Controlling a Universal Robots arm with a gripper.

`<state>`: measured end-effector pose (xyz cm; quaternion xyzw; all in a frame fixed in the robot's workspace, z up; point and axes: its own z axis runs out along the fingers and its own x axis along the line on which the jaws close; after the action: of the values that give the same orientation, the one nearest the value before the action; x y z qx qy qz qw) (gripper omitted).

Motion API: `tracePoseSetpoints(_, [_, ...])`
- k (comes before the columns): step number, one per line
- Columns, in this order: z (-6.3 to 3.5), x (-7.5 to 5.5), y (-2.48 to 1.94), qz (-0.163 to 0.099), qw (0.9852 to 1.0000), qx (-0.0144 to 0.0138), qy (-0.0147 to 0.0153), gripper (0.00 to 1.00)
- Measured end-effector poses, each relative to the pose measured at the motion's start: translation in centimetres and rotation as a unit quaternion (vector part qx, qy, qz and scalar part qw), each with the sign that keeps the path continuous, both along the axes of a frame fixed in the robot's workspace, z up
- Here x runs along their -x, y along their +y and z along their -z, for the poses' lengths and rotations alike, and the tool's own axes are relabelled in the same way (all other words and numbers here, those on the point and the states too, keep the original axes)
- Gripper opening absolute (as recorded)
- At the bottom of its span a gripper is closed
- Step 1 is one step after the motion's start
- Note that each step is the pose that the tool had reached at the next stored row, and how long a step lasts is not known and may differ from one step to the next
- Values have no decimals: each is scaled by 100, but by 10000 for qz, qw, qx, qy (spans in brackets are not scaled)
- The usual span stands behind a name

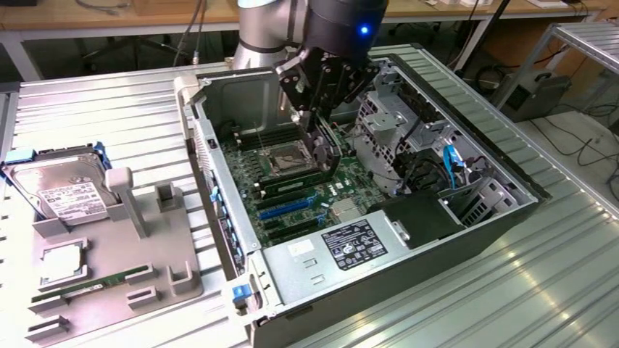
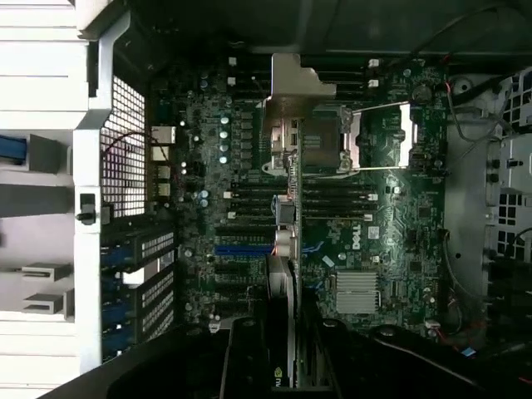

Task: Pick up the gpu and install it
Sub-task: 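Pick up the gpu and move the gpu toward the slot, then insert the gpu into the slot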

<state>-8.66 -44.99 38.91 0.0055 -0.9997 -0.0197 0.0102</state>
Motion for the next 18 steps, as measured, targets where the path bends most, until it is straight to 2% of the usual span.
tracePoseSetpoints(4, [69, -151, 6, 0, 10000, 0, 1, 26])
tracePoseSetpoints(18, [69, -159, 6, 0, 10000, 1, 7, 26])
